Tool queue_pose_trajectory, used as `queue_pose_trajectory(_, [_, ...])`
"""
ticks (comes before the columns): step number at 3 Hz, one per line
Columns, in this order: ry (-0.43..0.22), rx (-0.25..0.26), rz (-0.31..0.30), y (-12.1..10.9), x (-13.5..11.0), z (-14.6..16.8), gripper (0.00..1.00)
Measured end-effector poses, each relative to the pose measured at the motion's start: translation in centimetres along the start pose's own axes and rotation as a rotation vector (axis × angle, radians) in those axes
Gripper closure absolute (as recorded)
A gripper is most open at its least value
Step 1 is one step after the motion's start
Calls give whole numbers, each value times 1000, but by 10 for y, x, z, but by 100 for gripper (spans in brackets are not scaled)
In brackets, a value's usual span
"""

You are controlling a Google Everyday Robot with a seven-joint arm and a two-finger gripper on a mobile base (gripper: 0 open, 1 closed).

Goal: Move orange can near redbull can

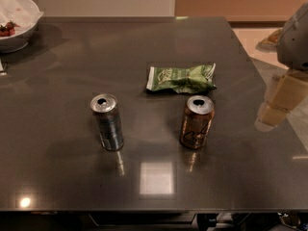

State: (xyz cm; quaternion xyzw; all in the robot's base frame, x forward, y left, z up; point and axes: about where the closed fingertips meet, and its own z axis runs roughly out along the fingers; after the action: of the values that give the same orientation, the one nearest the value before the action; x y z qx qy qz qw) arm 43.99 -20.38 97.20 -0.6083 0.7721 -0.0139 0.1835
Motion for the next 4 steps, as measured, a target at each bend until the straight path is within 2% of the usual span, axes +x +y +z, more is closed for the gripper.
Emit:
queue_pose_trajectory(2, [-123, -80, -20, 10, -31, 41, 0])
queue_pose_trajectory(3, [-163, -146, -40, 20, -45, 67, 0])
queue_pose_trajectory(4, [-194, -195, -59, 30, -55, 80, 0])
